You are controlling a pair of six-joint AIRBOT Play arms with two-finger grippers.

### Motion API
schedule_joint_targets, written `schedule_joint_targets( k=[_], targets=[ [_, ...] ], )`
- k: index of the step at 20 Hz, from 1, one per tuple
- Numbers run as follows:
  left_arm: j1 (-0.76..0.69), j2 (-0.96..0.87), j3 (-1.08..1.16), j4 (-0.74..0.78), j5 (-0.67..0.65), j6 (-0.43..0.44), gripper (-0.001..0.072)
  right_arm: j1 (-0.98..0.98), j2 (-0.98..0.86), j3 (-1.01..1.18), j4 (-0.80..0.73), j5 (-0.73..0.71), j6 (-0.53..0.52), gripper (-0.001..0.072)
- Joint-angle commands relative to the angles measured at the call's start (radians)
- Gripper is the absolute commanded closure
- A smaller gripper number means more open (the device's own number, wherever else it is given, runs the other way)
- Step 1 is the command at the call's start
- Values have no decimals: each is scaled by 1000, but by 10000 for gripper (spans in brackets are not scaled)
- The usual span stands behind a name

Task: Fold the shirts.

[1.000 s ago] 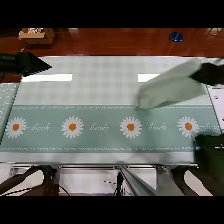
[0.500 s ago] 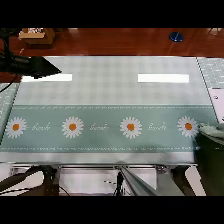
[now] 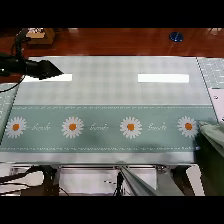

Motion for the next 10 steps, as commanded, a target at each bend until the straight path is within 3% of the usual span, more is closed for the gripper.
schedule_joint_targets(
  k=[1, 5, 8, 9, 10],
  targets=[
    [19, -54, 0, 72, 23, 5, 333, -150, 61, -119, -156, -47, 0, 682],
    [54, -86, 0, 72, 82, 6, 334, -346, 111, -224, -168, -174, 0, 682],
    [67, -88, 0, 72, 101, 6, 334, -389, 111, -264, -181, -246, -5, 680],
    [69, -88, 0, 73, 100, 6, 334, -395, 110, -266, -206, -270, -17, 643],
    [71, -88, 0, 73, 99, 6, 334, -396, 110, -266, -254, -304, -22, 478]
  ],
)
